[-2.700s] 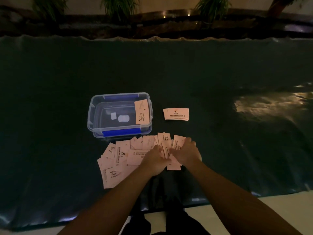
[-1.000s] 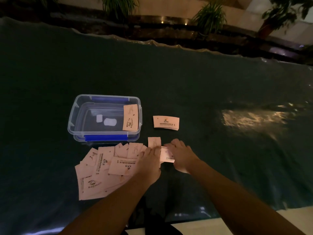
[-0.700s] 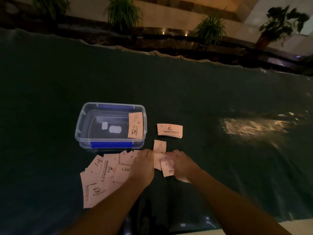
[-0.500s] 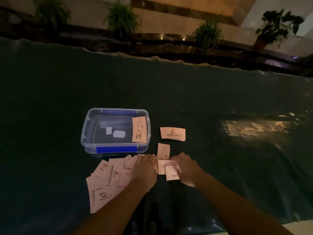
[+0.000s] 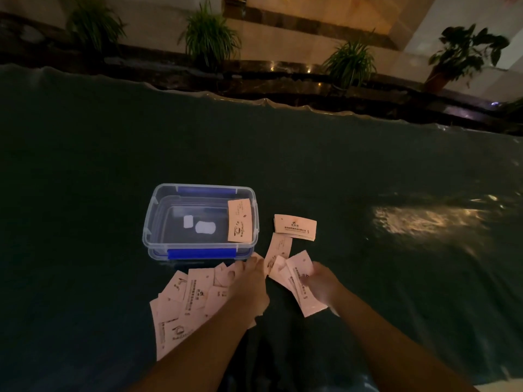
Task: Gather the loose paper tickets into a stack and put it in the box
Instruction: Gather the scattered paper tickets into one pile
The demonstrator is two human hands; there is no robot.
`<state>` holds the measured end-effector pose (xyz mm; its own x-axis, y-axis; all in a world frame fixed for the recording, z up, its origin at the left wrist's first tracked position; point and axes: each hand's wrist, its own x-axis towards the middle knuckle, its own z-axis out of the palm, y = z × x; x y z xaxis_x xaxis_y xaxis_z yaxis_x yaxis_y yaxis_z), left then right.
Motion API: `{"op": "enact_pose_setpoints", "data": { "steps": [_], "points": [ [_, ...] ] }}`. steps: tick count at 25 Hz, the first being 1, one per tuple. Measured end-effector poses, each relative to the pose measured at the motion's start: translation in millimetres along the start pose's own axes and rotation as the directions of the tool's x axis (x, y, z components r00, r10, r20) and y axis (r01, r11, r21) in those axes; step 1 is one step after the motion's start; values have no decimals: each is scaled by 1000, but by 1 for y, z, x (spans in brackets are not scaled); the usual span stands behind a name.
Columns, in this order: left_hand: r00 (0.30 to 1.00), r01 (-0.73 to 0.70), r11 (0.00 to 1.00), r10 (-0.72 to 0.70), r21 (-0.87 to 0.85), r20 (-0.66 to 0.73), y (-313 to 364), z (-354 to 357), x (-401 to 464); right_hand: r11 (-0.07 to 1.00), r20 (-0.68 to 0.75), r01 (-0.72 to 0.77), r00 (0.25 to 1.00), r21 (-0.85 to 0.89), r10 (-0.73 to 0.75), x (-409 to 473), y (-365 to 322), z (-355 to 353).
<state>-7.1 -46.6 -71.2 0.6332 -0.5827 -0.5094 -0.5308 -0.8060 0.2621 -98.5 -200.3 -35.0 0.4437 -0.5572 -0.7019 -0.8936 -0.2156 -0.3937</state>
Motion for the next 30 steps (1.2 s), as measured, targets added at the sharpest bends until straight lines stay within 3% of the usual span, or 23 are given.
{"op": "enact_pose_setpoints", "data": {
  "steps": [3,6,9,14,18,21,24,27,30],
  "points": [
    [1000,10,1000,-10,-27,19,1,-1,5,962,-3,-133,990,240,138,5,3,-6],
    [998,-8,999,6,41,63,3,-2,7,804,65,-249,965,540,255,7,-7,-3],
    [996,-39,996,32,81,89,7,1,3,750,48,-225,967,622,250,20,-20,8],
    [987,-143,989,140,34,77,10,-1,-5,950,-148,-163,967,268,208,43,-35,31],
    [993,-108,983,114,-151,34,-2,-6,-14,986,-171,-168,971,-2,166,47,-37,37],
    [998,-61,992,61,-112,-6,-18,-8,-14,981,-170,-125,980,-147,99,47,-33,31],
    [998,-46,999,47,-11,38,-25,-10,-15,984,-133,-81,989,-160,60,47,-29,26],
    [984,-132,990,137,-46,114,-17,-15,-17,994,-99,-36,995,-105,26,43,-31,28],
    [981,-174,980,182,-95,74,-12,-14,-17,988,-30,-2,1000,-154,-3,39,-36,29]
  ]
}}
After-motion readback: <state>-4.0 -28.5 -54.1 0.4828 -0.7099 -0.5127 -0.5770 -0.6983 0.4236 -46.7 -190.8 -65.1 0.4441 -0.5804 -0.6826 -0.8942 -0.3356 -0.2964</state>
